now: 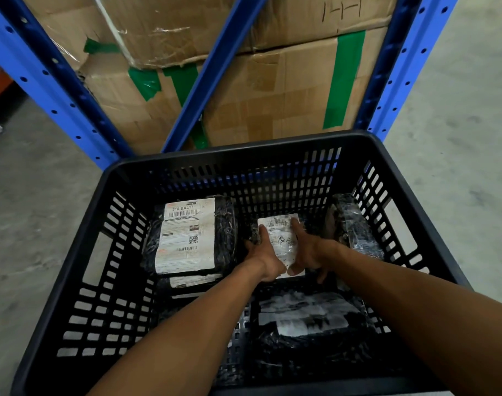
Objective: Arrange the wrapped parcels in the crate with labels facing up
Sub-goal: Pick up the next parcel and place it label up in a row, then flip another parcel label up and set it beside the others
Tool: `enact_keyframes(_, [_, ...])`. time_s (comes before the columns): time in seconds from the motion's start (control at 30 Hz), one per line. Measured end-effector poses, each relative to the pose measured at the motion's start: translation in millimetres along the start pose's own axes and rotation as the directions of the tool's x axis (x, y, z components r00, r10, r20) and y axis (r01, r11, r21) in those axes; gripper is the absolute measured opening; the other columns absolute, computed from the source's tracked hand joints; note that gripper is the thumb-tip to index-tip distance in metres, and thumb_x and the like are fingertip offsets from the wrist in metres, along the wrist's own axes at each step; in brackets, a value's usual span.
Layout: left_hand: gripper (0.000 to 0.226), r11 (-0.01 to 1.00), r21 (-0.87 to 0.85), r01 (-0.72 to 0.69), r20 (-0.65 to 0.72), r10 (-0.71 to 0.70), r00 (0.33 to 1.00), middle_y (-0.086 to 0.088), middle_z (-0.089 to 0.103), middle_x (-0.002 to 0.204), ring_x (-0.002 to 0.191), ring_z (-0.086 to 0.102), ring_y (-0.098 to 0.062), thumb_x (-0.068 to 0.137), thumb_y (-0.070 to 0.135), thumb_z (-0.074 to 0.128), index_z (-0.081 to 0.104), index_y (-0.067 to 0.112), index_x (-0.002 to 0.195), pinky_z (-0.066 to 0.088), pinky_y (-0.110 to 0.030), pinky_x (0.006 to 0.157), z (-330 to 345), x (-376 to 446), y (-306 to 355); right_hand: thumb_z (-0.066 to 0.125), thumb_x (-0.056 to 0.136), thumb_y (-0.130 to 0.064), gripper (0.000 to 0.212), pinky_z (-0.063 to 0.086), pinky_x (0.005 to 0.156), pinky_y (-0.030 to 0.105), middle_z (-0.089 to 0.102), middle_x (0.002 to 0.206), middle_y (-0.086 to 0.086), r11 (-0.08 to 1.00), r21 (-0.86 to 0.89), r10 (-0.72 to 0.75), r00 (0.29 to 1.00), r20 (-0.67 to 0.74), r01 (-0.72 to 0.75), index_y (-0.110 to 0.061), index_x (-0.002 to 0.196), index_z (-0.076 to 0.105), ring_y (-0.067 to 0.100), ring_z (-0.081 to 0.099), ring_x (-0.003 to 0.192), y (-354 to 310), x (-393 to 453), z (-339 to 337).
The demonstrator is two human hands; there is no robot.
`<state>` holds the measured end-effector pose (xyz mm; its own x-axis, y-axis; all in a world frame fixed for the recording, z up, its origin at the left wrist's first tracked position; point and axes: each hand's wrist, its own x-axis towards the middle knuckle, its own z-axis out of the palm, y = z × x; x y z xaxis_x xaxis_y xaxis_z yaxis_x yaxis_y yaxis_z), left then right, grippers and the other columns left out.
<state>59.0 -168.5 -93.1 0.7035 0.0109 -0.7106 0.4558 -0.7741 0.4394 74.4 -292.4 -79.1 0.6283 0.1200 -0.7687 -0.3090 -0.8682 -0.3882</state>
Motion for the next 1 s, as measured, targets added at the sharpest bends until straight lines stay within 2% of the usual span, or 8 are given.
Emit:
enact_keyframes(0.13, [0.116,1.000,-0.005,0.008,0.001,-0.008,1.000,-0.015,-0.026,0.165,0.148,0.032,-0.038,0.092,0.011,0.069,-0.026,0.036,0.155,0.053,-0.033,0.098,-0.1,-2.3,1.7,0.073,0.087,-0.008,0.126,0.058,0.088,0.053,0.020,0.164,0.018,1.000,0.004,0.008,0.999,0.038,-0.008,-0.043,0.146,-0.033,0.043,0.054,0.124,-4.3,-7.3,-2.7])
enact_keyframes(0.23, [0.103,0.999,0.035,-0.004,0.005,0.004,1.000,-0.013,-0.033,0.163,0.149,0.026,-0.042,0.096,0.008,0.061,-0.018,0.035,0.158,0.051,-0.038,0.102,-3.1,-3.6,5.0,0.065,0.093,-0.010,0.110,0.049,0.103,0.045,0.028,0.161,0.020,0.974,-0.223,0.033,0.998,-0.053,-0.044,-0.021,0.154,-0.026,0.038,0.050,0.133,-11.3,-17.1,-5.7])
enact_keyframes(0.3, [0.091,0.994,0.107,-0.019,-0.002,0.020,1.000,-0.014,-0.031,0.163,0.152,0.015,-0.046,0.098,0.009,0.054,-0.008,0.030,0.161,0.042,-0.049,0.112,-4.9,-6.6,9.5,0.058,0.094,-0.003,0.078,0.055,0.096,0.041,0.045,0.150,0.021,0.947,-0.318,-0.009,0.991,-0.130,-0.033,-0.009,0.158,0.014,0.037,0.060,0.123,-21.7,-34.1,-19.7])
enact_keyframes(0.4, [0.076,0.965,0.232,-0.121,-0.057,0.137,0.989,-0.019,-0.009,0.167,0.152,0.010,-0.045,0.099,0.016,0.049,0.007,0.019,0.162,0.032,-0.051,0.118,-6.4,-15.5,20.5,0.053,0.094,-0.002,0.034,0.059,0.071,0.034,0.064,0.124,0.020,0.911,-0.412,-0.125,0.935,-0.332,-0.025,-0.001,0.128,0.058,0.036,0.072,0.098,-27.3,-62.8,-48.1])
enact_keyframes(0.5, [0.072,0.958,0.215,-0.187,-0.076,0.208,0.975,-0.020,0.015,0.163,0.148,0.023,-0.043,0.099,0.019,0.049,0.012,0.016,0.161,0.034,-0.048,0.116,-3.8,-21.3,26.8,0.048,0.098,-0.015,0.036,0.050,0.085,0.039,0.056,0.132,0.017,0.799,-0.591,-0.224,0.858,-0.463,-0.110,-0.006,0.132,0.052,0.036,0.058,0.119,-21.5,-81.5,-56.3])
enact_keyframes(0.67, [0.060,0.917,0.343,-0.204,0.111,0.176,0.978,-0.015,0.036,0.158,0.139,0.043,-0.034,0.099,0.018,0.046,0.030,0.011,0.156,0.042,-0.038,0.111,3.2,-28.5,24.1,0.044,0.098,-0.026,0.056,0.052,0.087,0.042,0.033,0.138,0.024,0.685,-0.641,-0.091,0.832,-0.547,-0.346,-0.006,0.147,0.029,0.043,0.042,0.120,-7.3,-76.3,-27.3])
enact_keyframes(0.9, [0.055,0.875,0.437,-0.207,0.190,0.135,0.972,-0.017,0.036,0.156,0.136,0.045,-0.036,0.099,0.018,0.044,0.036,0.007,0.153,0.043,-0.044,0.110,3.0,-35.2,18.1,0.045,0.096,-0.025,0.076,0.038,0.105,0.043,0.030,0.147,0.029,0.865,-0.395,-0.010,0.777,-0.630,-0.310,-0.005,0.157,0.003,0.042,0.034,0.133,-4.7,-67.3,-23.2])
enact_keyframes(1.0, [0.058,0.912,0.339,-0.233,0.164,0.187,0.969,-0.014,0.033,0.161,0.140,0.042,-0.034,0.102,0.017,0.044,0.028,0.009,0.157,0.040,-0.042,0.113,-1.8,-42.4,21.0,0.047,0.096,-0.031,0.079,0.041,0.099,0.053,0.033,0.146,0.027,0.907,-0.321,0.036,0.812,-0.582,-0.271,-0.028,0.157,-0.003,0.043,0.033,0.133,-2.6,-73.1,-17.3])
